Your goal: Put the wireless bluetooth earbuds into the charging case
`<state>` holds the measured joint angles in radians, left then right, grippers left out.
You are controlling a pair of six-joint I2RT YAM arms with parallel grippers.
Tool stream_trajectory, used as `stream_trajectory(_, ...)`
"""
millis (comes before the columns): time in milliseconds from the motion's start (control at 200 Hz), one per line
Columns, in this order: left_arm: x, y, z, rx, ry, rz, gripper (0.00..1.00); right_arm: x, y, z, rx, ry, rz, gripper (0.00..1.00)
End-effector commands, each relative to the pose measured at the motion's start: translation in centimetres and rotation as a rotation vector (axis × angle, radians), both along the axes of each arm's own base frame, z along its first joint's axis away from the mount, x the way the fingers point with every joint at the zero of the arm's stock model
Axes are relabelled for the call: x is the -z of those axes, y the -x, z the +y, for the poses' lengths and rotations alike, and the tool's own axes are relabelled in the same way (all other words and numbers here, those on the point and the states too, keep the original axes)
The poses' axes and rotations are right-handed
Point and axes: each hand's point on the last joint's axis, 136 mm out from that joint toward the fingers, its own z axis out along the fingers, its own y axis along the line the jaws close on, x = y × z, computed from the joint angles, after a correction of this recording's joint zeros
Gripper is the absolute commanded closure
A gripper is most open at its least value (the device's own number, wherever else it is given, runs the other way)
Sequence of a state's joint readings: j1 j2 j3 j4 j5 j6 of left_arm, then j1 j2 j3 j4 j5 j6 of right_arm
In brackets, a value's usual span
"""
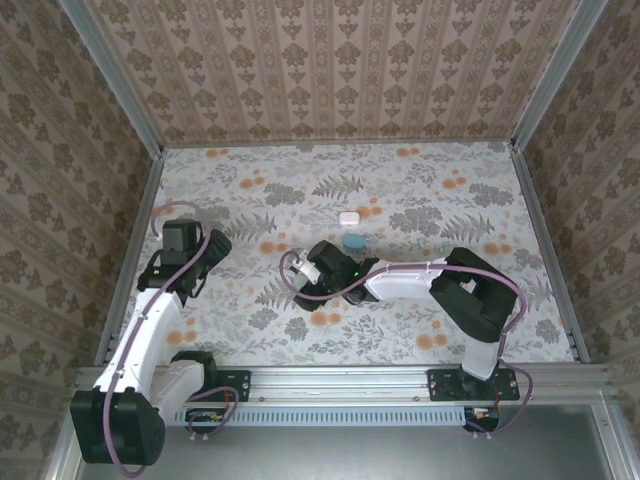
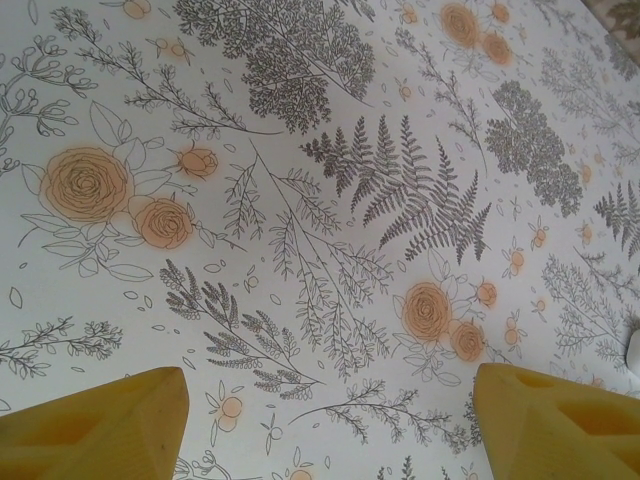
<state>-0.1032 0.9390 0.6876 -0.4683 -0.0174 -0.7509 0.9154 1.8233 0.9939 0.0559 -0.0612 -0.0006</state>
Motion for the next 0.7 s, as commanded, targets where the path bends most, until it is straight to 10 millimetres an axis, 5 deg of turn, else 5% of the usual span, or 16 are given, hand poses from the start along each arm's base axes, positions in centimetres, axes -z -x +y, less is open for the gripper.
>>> stream_trajectory(0,-0.5,-0.4,-0.3,0.040,-0.004,-0.018,0.24,0.3,-1.2,0.3,0.022,0.015,-0.054,0.28)
stream_trajectory(445,-1.2,-0.7,-0.8,0.087,-0.003,-0.044,0.24,2.4,-0.9,0.9,0.001,0.008,-0.017,0.47)
stream_trajectory(575,-1.8,-1.1,-1.7,0.146,0.010,-0.089,0.24,1.6,-0.7,0.8,-0.022,-0.005,-0.035,0.60)
stream_trajectory(695,-3.5,-1.8,-3.5,0.253,0.041,-0.185,0.26,-1.4,0.0,0.8,-0.088,-0.082,-0.054,0.63)
